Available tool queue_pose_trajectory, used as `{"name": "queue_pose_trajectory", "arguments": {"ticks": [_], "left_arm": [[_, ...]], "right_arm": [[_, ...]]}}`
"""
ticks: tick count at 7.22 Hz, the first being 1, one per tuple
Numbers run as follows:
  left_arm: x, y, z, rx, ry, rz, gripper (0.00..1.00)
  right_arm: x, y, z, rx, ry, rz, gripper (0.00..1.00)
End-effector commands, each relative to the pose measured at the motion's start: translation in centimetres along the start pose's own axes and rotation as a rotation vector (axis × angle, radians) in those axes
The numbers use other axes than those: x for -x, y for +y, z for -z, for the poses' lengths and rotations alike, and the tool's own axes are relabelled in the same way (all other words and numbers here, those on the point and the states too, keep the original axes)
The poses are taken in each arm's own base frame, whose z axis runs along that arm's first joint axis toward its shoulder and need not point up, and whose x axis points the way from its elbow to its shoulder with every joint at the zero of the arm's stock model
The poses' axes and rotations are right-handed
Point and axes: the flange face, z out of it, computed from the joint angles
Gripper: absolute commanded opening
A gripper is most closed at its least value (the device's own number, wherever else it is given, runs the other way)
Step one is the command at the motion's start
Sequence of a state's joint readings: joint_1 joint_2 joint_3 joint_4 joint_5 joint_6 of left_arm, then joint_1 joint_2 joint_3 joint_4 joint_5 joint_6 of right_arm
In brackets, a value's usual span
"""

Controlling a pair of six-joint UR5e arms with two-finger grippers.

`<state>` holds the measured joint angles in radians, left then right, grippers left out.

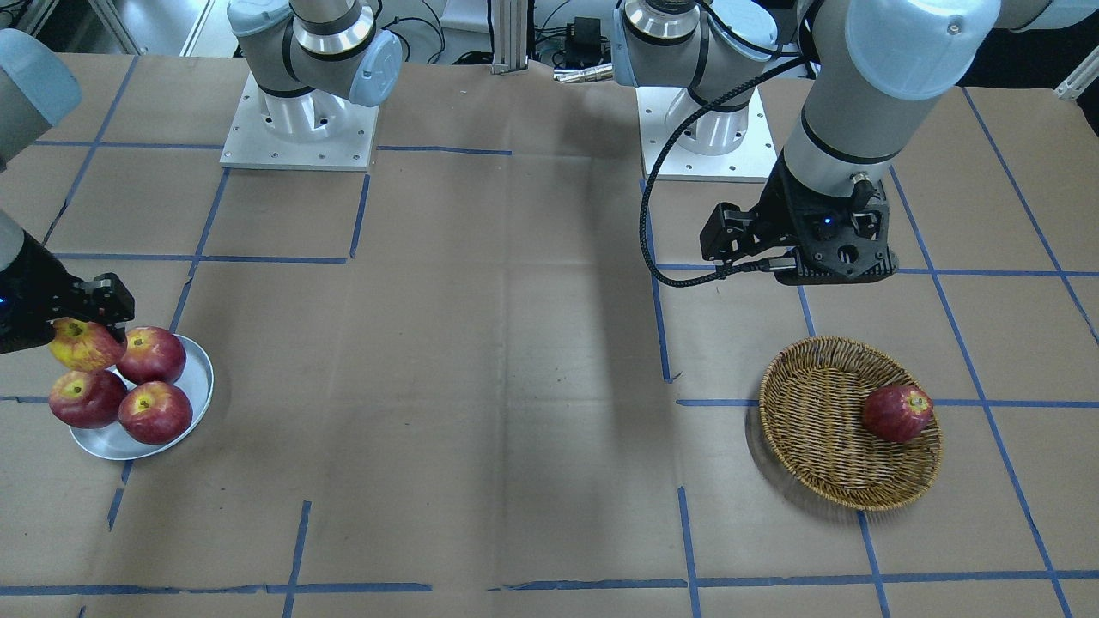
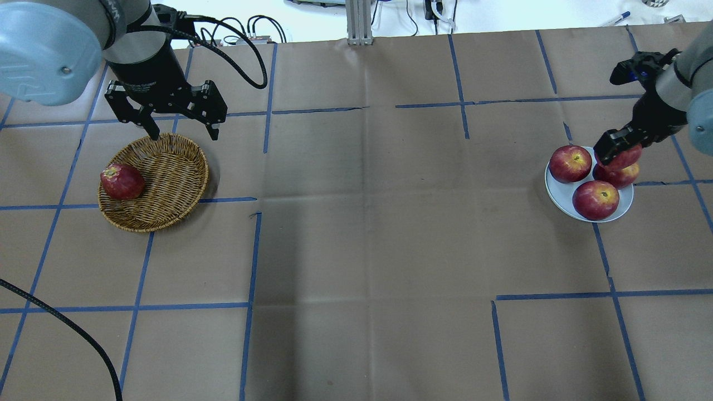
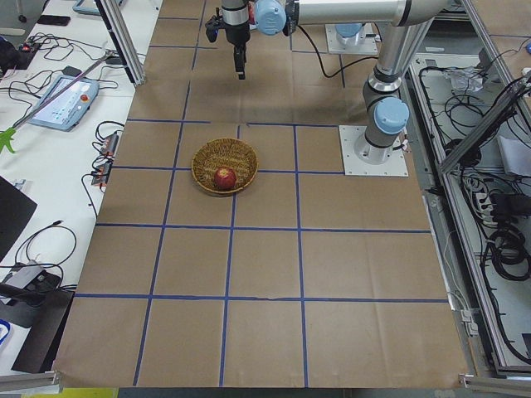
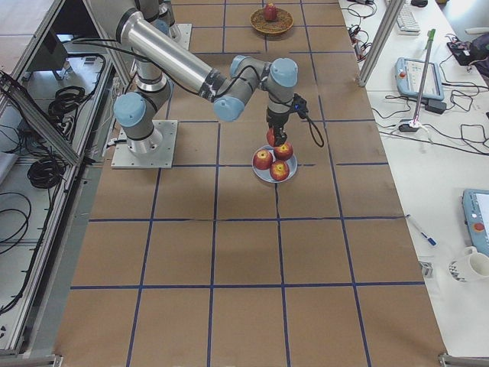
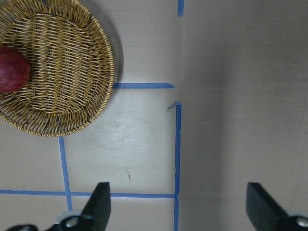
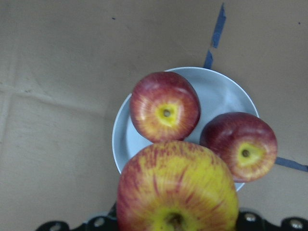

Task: Transfer apple from basket to plate
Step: 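Lower the apple onto the plate beside the red apples and release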

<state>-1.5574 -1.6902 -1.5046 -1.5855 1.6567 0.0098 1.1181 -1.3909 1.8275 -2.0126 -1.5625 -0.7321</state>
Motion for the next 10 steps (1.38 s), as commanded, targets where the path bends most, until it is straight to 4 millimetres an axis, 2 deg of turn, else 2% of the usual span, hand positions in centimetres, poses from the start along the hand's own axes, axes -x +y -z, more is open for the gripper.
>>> {"name": "queue_pose_trajectory", "arguments": {"ticks": [1,2,4,5,6,8,9,10], "left_arm": [[0.0,0.5,0.0,0.002,-0.006,0.001,0.99],[-0.1,0.5,-0.7,0.015,0.0,0.0,0.99],[-1.3,0.6,-0.7,0.016,0.088,0.009,0.99],[-1.5,0.2,-1.0,0.02,0.09,0.029,0.99],[-1.5,0.8,-0.5,0.014,0.076,0.031,0.99],[-1.5,0.4,-1.1,0.025,0.072,0.04,0.99],[-1.5,0.5,-0.7,0.019,0.071,0.04,0.99],[-1.7,0.4,-0.5,0.014,0.074,0.039,0.99]], "right_arm": [[-2.2,0.2,-2.4,0.011,-0.014,0.0,0.44],[-2.2,-0.2,-3.3,0.015,-0.03,-0.004,0.44],[-0.6,-1.3,-3.4,-0.012,-0.06,-0.049,0.44],[-0.6,-1.7,-3.9,-0.021,-0.052,-0.042,0.44],[-1.5,-2.6,-5.5,-0.037,-0.03,-0.032,0.45],[-1.6,-2.5,-5.4,-0.031,-0.025,-0.031,0.47],[-1.5,-2.4,-5.4,-0.029,-0.027,-0.029,0.47],[-1.4,-2.4,-5.4,-0.03,-0.028,-0.029,0.68]]}}
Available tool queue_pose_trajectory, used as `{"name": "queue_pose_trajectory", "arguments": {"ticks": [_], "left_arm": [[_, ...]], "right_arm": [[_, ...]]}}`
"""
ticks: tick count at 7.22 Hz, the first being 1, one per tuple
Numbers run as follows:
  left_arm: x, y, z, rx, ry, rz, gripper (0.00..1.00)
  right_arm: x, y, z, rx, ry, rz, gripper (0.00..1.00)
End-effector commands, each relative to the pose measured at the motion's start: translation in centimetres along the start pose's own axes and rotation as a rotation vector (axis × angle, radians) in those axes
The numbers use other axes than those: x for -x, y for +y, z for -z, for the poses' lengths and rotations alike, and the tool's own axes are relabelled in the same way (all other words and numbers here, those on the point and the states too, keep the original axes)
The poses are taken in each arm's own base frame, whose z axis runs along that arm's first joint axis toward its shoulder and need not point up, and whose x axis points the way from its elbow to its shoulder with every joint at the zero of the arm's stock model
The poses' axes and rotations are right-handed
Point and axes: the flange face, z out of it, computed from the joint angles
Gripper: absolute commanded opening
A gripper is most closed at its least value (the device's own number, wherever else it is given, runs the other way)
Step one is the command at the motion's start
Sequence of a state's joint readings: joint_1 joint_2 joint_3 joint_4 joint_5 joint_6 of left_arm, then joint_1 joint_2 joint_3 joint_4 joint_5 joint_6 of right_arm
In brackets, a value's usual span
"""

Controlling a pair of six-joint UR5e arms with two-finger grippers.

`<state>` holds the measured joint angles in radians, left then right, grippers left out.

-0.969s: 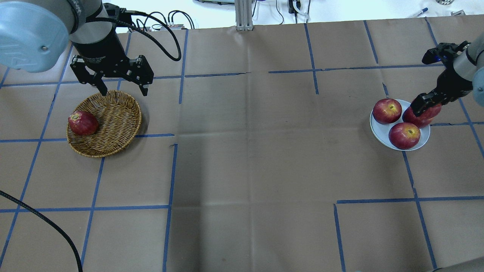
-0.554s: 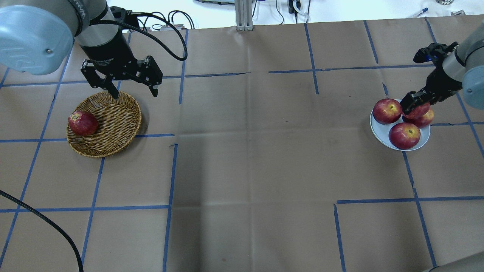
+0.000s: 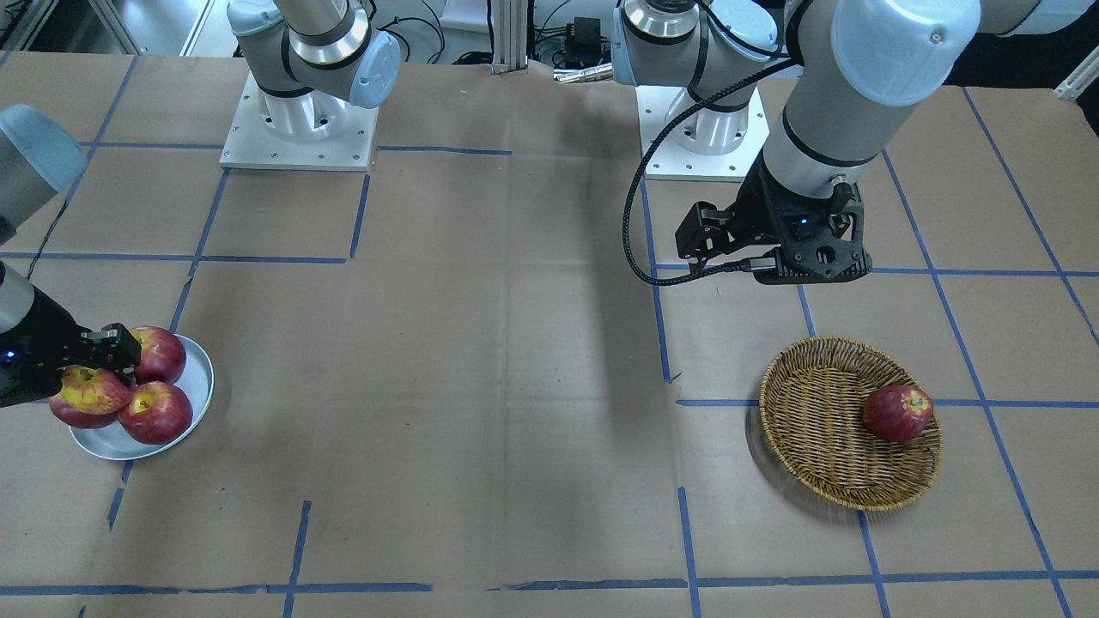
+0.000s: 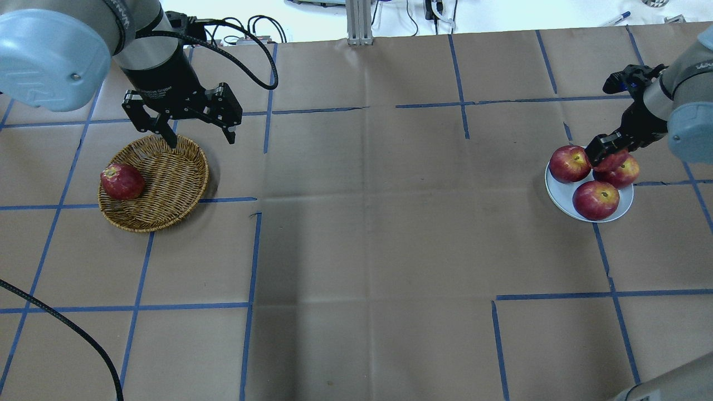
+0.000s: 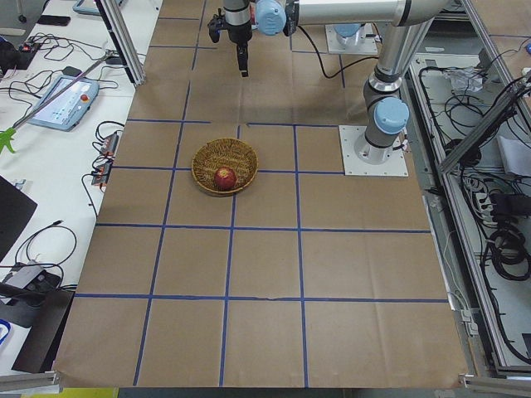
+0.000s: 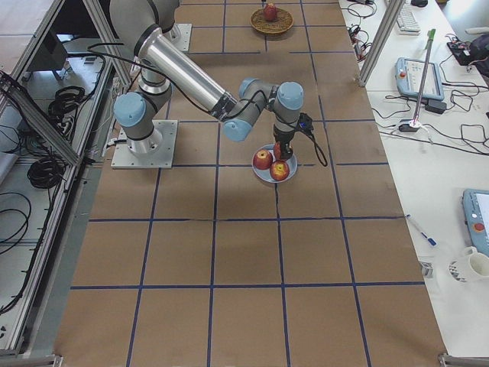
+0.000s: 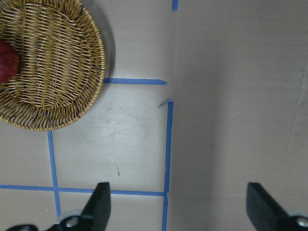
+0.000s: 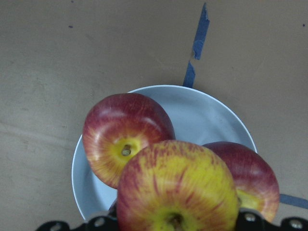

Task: Transfer apple from basket to plate
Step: 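Lower the apple onto the plate beside the red apples and release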

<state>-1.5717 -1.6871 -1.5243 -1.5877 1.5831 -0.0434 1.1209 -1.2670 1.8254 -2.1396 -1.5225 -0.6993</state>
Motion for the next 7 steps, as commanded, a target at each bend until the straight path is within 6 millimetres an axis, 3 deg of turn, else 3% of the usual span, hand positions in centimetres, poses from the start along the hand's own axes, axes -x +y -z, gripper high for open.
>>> {"name": "queue_pose_trajectory", "arguments": {"ticks": [1,2,4,5,7], "left_arm": [[-0.2,0.2,0.5,-0.009,-0.003,-0.005,0.99],[-0.1,-0.1,0.1,-0.004,-0.006,-0.001,0.99],[-0.2,0.0,0.0,-0.001,-0.003,-0.001,0.99],[-0.2,0.1,0.1,-0.001,-0.005,-0.001,0.99],[-0.2,0.0,0.0,-0.003,-0.003,-0.001,0.99]], "right_arm": [[0.1,0.2,0.1,0.002,-0.002,-0.001,0.77],[0.4,0.5,0.4,0.018,-0.014,0.0,0.77],[0.6,0.8,1.2,0.04,-0.03,-0.003,1.0],[1.2,1.2,2.8,0.042,-0.033,-0.003,1.0],[3.4,2.4,9.0,0.036,-0.041,-0.005,1.0]]}}
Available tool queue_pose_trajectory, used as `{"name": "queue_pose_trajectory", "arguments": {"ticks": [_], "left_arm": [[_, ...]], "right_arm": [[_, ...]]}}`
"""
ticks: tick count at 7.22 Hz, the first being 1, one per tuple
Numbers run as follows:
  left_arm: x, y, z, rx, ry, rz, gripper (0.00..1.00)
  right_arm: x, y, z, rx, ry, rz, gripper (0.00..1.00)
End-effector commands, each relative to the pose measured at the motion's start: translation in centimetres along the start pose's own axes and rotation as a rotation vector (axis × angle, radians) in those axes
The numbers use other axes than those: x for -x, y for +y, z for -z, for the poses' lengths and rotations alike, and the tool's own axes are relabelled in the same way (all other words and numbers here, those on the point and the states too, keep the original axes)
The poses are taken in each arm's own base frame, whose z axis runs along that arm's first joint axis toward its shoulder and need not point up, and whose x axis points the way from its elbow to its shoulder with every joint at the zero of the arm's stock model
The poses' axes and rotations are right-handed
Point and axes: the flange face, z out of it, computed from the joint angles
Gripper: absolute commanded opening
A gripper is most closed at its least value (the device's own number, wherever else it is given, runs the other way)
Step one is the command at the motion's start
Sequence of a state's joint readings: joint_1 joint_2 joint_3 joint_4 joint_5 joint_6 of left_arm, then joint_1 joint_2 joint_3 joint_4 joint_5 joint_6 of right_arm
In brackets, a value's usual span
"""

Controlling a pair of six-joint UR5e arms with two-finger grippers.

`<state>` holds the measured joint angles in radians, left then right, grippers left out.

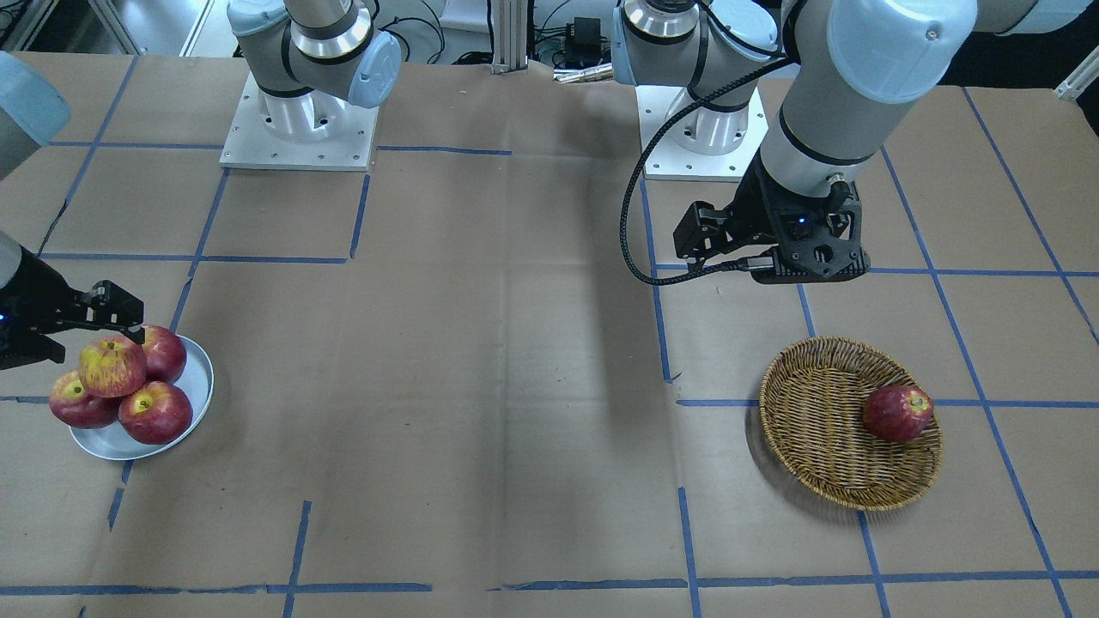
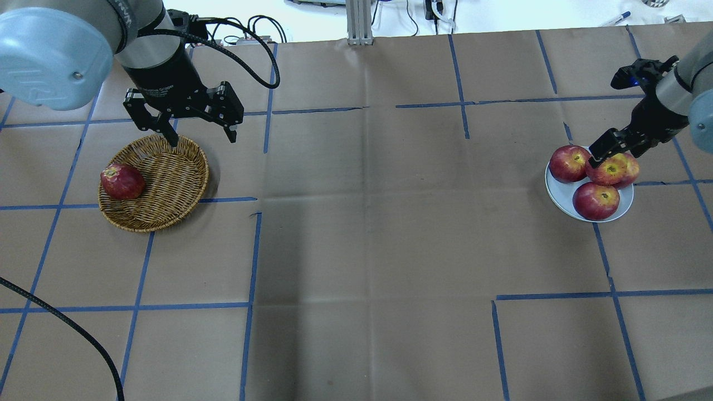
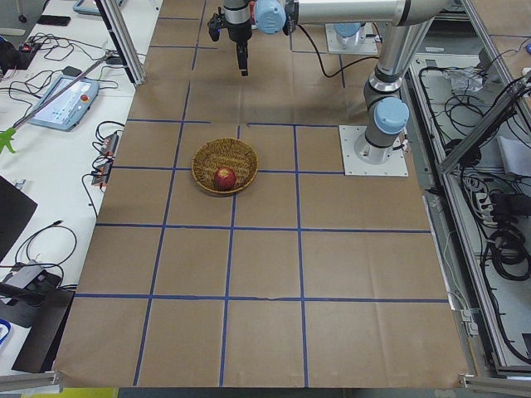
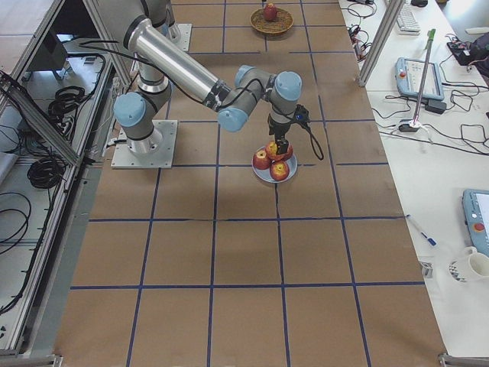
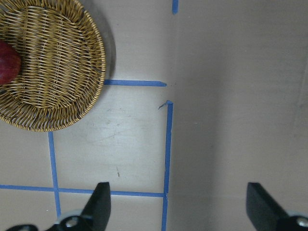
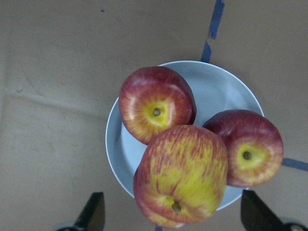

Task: Transfer apple from basket to plate

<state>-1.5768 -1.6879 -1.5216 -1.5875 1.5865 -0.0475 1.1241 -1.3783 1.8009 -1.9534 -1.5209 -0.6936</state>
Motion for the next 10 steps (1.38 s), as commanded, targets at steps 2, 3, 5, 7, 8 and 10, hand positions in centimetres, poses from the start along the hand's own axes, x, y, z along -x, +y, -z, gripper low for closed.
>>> {"name": "queue_pose_trajectory", "arguments": {"ticks": [2,3,5,7,8,10], "left_arm": [[0.0,-0.1,0.0,-0.002,-0.001,0.0,0.99],[-0.1,0.2,0.4,-0.008,0.001,0.0,0.99],[-0.1,1.8,1.5,-0.023,0.004,-0.006,0.99],[-0.2,1.4,0.3,-0.011,0.014,-0.011,0.99],[-0.1,2.6,0.5,-0.014,0.004,-0.018,0.99],[0.0,4.2,-0.3,-0.02,0.006,-0.014,0.99]], "right_arm": [[8.1,1.7,9.1,0.037,-0.019,-0.024,1.0],[12.0,2.2,10.8,0.031,-0.018,-0.076,1.0],[20.8,2.2,12.0,0.055,-0.004,-0.137,1.0],[25.9,1.9,13.1,0.059,0.007,-0.15,1.0],[25.8,2.0,13.4,0.053,0.009,-0.151,1.0],[25.8,2.2,13.6,0.053,0.033,-0.147,1.0]]}}
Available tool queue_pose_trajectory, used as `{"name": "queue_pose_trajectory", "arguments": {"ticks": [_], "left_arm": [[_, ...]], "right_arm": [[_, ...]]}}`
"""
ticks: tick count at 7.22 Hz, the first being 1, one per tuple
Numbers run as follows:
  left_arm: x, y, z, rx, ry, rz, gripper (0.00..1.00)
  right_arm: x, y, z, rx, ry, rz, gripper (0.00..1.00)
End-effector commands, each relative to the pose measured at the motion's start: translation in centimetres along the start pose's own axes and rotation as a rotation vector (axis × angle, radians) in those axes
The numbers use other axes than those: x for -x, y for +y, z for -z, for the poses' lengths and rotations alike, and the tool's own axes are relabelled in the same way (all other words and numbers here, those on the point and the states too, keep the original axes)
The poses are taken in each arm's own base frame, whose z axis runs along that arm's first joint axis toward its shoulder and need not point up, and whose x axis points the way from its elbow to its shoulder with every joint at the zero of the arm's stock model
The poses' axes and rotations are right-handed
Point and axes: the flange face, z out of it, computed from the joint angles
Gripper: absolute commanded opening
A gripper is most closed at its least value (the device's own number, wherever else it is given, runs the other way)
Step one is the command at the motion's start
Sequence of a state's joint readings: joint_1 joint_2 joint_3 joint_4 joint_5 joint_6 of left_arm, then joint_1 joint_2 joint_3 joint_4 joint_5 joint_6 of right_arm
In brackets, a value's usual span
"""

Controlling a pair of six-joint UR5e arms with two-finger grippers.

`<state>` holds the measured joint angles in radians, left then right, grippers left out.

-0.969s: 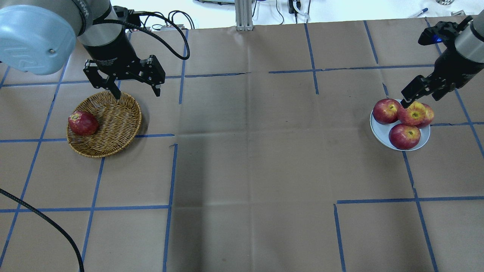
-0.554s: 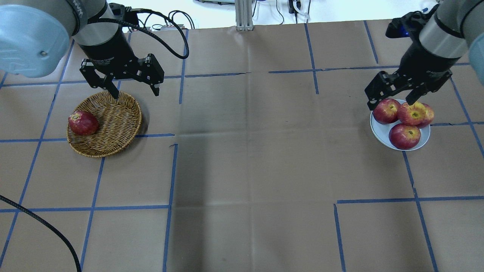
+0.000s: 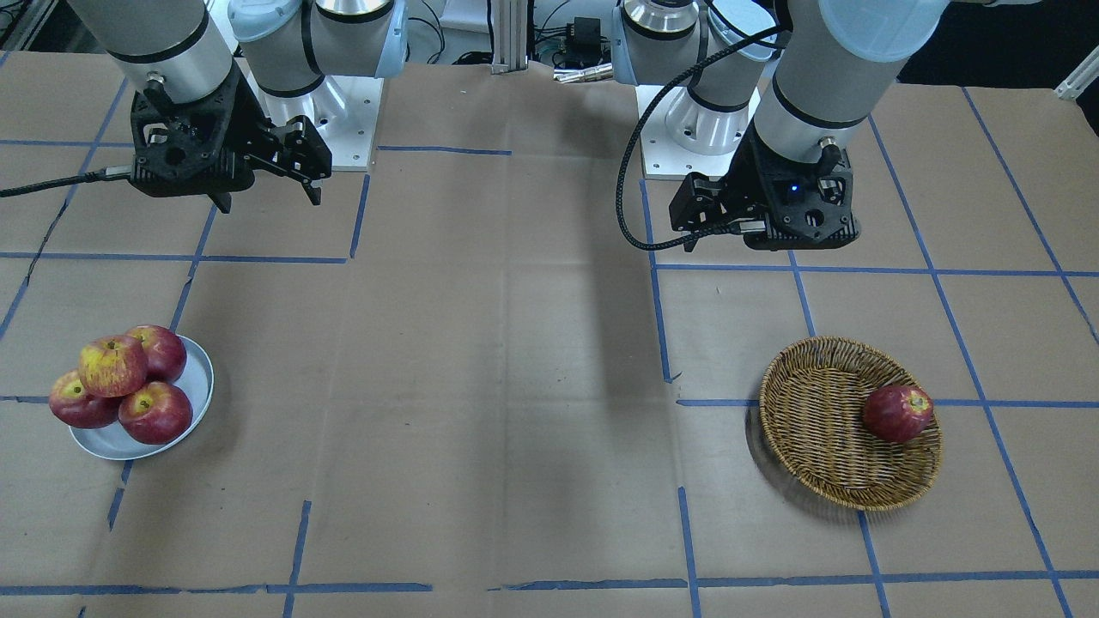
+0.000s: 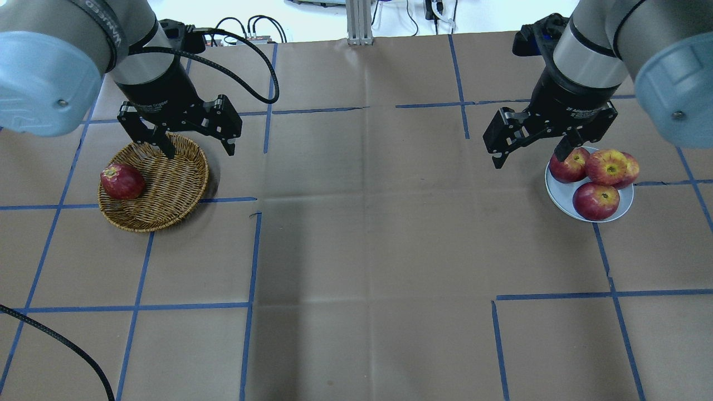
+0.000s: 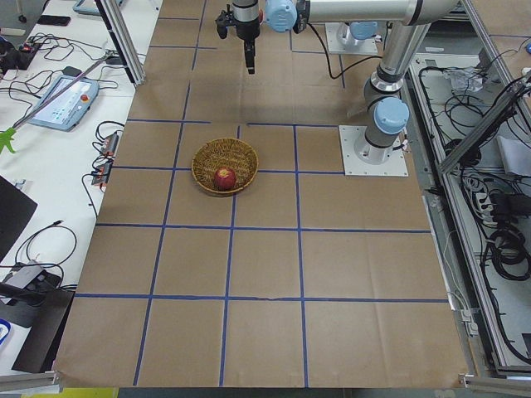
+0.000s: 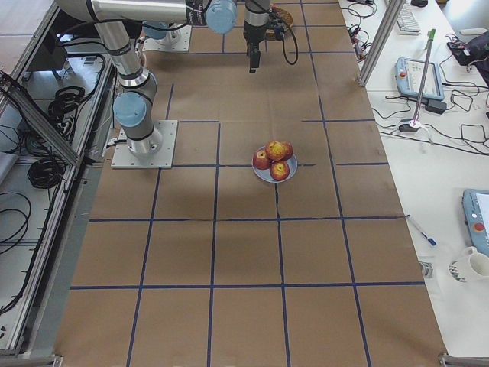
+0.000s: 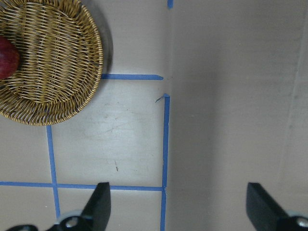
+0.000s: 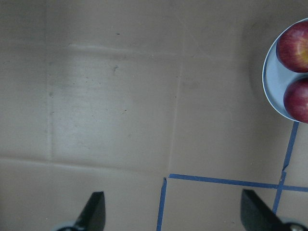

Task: Transfer apple from basket to plate

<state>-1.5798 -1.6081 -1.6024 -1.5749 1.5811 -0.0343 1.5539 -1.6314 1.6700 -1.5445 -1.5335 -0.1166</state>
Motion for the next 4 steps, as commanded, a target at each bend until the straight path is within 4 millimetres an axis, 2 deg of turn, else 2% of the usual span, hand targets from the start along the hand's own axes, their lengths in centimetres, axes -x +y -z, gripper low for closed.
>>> {"name": "queue_pose_trajectory", "arguments": {"ticks": [1,4], "left_arm": [[0.02,1.0,-0.4,-0.027,0.0,0.0,0.99],[0.07,1.7,0.53,-0.048,0.0,0.004,0.99]], "right_arm": [[0.09,0.13,0.21,-0.002,0.023,0.003,1.0],[0.1,0.03,0.37,-0.005,0.022,0.003,1.0]]}}
